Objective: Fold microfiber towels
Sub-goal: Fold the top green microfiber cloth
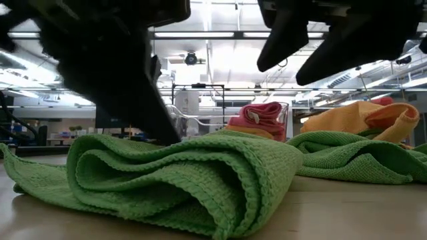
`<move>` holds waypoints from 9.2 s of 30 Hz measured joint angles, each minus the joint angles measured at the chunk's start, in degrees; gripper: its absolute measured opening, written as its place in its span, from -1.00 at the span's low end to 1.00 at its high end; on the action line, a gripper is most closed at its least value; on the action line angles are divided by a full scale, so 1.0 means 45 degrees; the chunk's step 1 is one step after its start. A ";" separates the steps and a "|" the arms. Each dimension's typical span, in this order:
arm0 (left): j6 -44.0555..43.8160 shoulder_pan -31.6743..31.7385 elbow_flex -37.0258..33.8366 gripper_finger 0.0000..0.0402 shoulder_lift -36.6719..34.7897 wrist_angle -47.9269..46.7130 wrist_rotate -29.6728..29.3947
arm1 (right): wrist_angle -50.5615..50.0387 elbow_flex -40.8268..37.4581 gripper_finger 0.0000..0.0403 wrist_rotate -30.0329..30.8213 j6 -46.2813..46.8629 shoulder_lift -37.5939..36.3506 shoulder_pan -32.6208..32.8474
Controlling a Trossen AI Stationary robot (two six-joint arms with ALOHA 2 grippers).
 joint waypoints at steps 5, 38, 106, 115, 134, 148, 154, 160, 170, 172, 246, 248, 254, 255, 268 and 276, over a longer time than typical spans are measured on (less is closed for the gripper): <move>-0.0008 -0.0106 0.0005 -0.84 0.0015 0.0095 0.1175 | -0.0069 0.0000 -0.06 0.0265 0.0342 0.0427 0.0231; 0.1318 -0.0587 0.0044 -0.83 -0.0184 0.0500 0.2309 | 0.1295 0.0466 -0.01 0.1361 0.0270 0.1812 0.0369; -0.1256 -0.0461 0.0034 -0.84 -0.0169 0.1756 0.2285 | -0.0125 0.0300 -0.01 0.0596 0.1904 0.0575 0.0474; -0.0748 0.0291 0.0039 -0.89 -0.0160 0.0877 0.2299 | 0.1773 -0.0384 0.00 0.0194 0.1790 0.0744 0.0577; -0.0697 -0.0073 0.0015 -0.88 -0.0141 -0.0892 0.3102 | 0.1866 0.0733 0.15 0.1304 -0.1648 0.2929 0.0854; -0.1094 -0.0167 0.0010 -0.90 -0.0096 -0.1007 0.2959 | 0.2969 0.0724 0.13 0.0450 -0.5328 0.3551 0.0255; -0.1247 -0.0262 0.0005 -0.93 0.0039 -0.1063 0.2928 | 0.3004 0.0729 0.05 -0.0107 -0.5380 0.3529 -0.0005; -0.1247 -0.0265 0.0010 -0.94 0.0100 -0.1004 0.2929 | 0.2988 0.0729 -0.27 -0.0716 -0.4909 0.3521 -0.0239; -0.0535 -0.0503 0.0092 -0.93 -0.0379 -0.0674 0.2519 | 0.3020 0.0727 -0.78 -0.2184 -0.3829 0.3468 -0.0346; -0.0208 -0.0678 0.0245 -0.96 -0.0671 -0.0594 0.2126 | 0.2733 0.0724 -0.78 -0.2181 -0.3646 0.3384 -0.0255; 0.1257 -0.3144 0.0488 -0.91 -0.0683 -0.0077 0.0777 | -0.0978 0.3764 -0.60 -0.8324 0.1516 0.3385 -0.3326; 0.1663 -0.3147 0.0703 -0.94 -0.0912 0.0012 0.0602 | -0.0891 0.3764 -0.56 -0.8329 0.1813 0.3385 -0.3475; 0.1746 -0.2830 0.0816 -0.95 -0.1024 -0.0053 0.0504 | -0.0780 0.3764 -0.35 -0.8164 0.2285 0.3385 -0.3813; 0.1679 -0.2784 0.0816 -0.93 -0.1005 -0.0024 0.0497 | -0.0757 0.3764 -0.31 -0.8015 0.2304 0.3385 -0.3803; 0.1948 -0.2607 0.0816 -0.91 -0.0966 0.0303 0.0425 | -0.0076 0.3779 -0.01 -0.6113 0.2544 0.3381 -0.3979; 0.1414 -0.1645 0.0816 -0.93 -0.0966 0.0389 -0.1044 | 0.0051 0.3784 -0.03 -0.6663 0.2777 0.3524 -0.3940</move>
